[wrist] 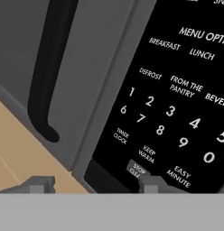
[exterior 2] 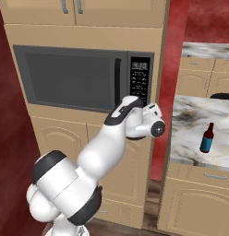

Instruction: Place the microwavable item in the microwave. Then, close the microwave door and press the start button.

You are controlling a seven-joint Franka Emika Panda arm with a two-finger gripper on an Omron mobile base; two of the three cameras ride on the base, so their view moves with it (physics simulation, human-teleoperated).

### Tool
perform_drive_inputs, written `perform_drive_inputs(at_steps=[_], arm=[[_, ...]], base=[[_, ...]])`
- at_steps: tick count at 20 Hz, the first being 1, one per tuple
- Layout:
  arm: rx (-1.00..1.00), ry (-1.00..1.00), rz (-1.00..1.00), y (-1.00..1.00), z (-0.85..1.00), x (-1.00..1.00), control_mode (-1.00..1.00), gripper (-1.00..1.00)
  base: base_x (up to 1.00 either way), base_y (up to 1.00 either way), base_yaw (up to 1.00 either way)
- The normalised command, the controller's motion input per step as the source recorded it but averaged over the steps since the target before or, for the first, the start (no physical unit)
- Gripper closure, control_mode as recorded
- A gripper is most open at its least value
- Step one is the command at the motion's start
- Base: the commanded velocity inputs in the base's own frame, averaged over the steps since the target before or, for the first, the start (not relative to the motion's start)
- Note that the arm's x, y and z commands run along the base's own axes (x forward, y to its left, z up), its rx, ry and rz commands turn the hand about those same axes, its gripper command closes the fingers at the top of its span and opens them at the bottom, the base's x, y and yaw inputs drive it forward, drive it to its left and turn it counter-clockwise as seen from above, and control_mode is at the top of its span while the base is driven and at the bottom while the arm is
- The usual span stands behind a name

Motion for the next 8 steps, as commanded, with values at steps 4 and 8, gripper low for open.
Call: perform_drive_inputs(at_steps=[4, 8], arm=[[0.00, 0.00, 0.00, -0.15, -0.14, 0.19, -1.00, -1.00], [0.00, 0.00, 0.00, -0.18, -0.14, 0.27, -1.00, -1.00]], base=[[0.00, 0.00, 0.00], [0.00, 0.00, 0.00]])
